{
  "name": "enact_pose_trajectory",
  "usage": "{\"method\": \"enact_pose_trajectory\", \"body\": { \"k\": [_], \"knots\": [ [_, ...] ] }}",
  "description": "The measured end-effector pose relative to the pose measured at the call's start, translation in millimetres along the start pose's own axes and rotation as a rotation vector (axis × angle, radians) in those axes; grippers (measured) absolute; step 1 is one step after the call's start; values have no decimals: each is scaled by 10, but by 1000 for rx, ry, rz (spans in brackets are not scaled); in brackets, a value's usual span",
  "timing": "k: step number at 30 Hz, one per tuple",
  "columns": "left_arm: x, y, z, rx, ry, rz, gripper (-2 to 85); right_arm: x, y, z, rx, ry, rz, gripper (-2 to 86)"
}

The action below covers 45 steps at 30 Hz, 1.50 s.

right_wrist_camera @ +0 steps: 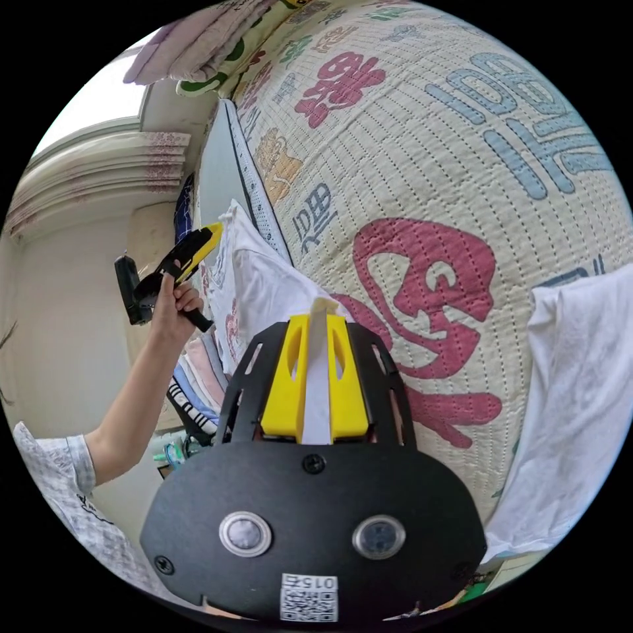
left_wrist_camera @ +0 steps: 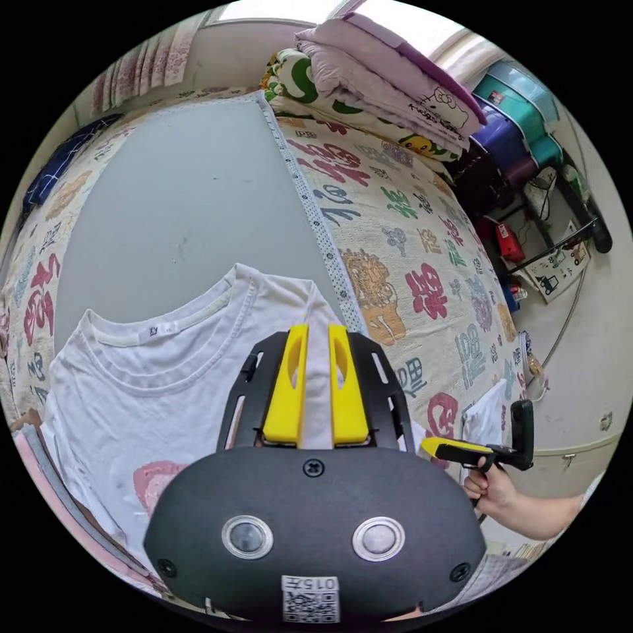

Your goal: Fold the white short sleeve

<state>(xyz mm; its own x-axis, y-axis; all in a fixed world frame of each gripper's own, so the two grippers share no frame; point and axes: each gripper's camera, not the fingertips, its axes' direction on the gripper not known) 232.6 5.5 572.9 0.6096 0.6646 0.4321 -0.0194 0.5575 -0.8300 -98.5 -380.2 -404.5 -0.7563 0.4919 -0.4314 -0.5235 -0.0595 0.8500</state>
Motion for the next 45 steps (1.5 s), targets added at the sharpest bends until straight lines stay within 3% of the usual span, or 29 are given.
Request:
{"method": "enact_pose_trajectory", "body": {
  "k": [7, 15, 22, 25, 27, 30, 32, 35, 38, 45],
  "knots": [
    [568, 1024, 207, -201, 223, 316, 54, 632, -415, 422, 48, -28, 1, 66],
    [577, 1483, 906, -344, 230, 292, 20, 1354, -950, 1073, -4, 136, -52, 16],
    [436, 1854, 964, -286, 253, 277, 26, 2126, -1180, 1643, -3, 206, -82, 30],
    [191, 2098, 696, -173, 288, 177, 31, 2422, -1151, 1848, 2, 334, -92, 51],
    [-76, 2279, 450, -96, 212, 110, 30, 2586, -1104, 1977, -7, 386, -114, 54],
    [-768, 2658, -29, 31, -34, -91, 33, 2731, -1020, 2205, -17, 405, -205, 55],
    [-1432, 3066, -348, 95, -220, -342, 45, 2742, -992, 2493, -36, 422, -301, 55],
    [-2136, 3634, -565, 132, -356, -623, 57, 2665, -1009, 3037, -76, 389, -445, 56],
    [-2576, 4085, -526, 149, -335, -787, 60, 2507, -1044, 3758, -135, 332, -599, 57],
    [-2800, 4480, -191, 265, -424, -891, 62, 2168, -1128, 5432, -270, 215, -853, 58]
  ]
}}
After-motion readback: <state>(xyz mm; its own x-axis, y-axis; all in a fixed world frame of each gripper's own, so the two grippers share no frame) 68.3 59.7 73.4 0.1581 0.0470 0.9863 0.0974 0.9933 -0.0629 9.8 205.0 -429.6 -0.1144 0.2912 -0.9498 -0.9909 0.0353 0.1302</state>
